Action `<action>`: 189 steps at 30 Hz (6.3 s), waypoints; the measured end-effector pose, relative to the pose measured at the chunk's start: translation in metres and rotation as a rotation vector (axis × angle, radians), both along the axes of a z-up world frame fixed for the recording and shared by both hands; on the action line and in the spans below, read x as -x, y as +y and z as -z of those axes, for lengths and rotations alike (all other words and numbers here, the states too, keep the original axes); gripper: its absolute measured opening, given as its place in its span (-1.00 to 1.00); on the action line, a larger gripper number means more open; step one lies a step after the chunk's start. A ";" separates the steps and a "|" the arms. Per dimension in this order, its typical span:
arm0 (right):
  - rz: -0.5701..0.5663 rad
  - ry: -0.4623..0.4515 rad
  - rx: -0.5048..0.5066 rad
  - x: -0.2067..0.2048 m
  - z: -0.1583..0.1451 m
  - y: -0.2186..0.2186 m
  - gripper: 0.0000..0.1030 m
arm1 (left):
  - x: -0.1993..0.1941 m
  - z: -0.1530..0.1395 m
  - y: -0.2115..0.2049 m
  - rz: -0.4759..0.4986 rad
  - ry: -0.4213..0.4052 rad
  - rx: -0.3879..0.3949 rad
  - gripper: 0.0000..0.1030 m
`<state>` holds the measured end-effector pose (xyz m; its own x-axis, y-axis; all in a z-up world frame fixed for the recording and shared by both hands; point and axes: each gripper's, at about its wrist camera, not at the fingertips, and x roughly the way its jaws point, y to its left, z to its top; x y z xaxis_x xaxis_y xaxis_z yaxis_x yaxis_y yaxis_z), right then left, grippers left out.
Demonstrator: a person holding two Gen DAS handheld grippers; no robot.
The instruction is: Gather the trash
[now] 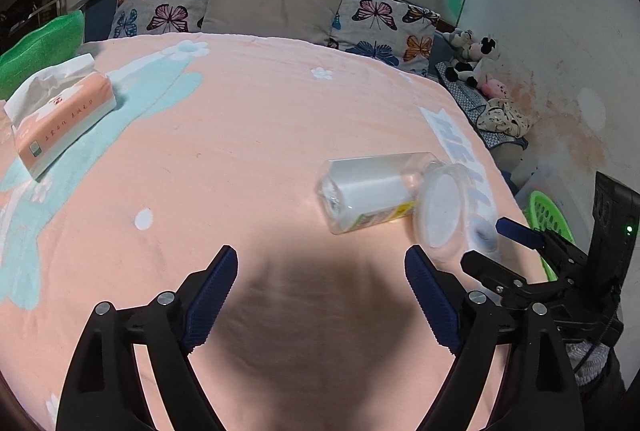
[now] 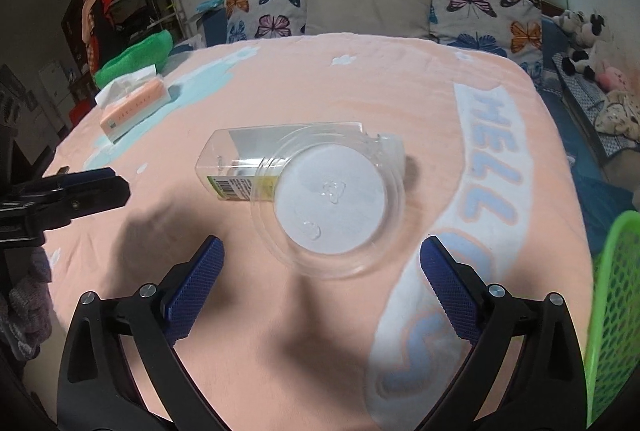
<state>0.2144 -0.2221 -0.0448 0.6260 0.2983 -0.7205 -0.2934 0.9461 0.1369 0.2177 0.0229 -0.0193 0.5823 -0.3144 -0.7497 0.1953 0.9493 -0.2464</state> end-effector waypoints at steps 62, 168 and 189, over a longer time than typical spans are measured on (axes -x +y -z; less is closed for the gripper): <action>0.161 0.012 -0.001 0.040 -0.010 -0.083 0.79 | -0.094 0.046 -0.105 0.613 -0.060 -0.276 0.61; 0.624 -0.031 -0.143 0.217 0.007 -0.291 0.84 | 0.056 0.002 -0.387 0.727 0.015 -0.118 0.56; 0.475 -0.033 -0.079 0.200 -0.013 -0.195 0.91 | 0.093 -0.017 -0.236 0.471 -0.080 -0.069 0.86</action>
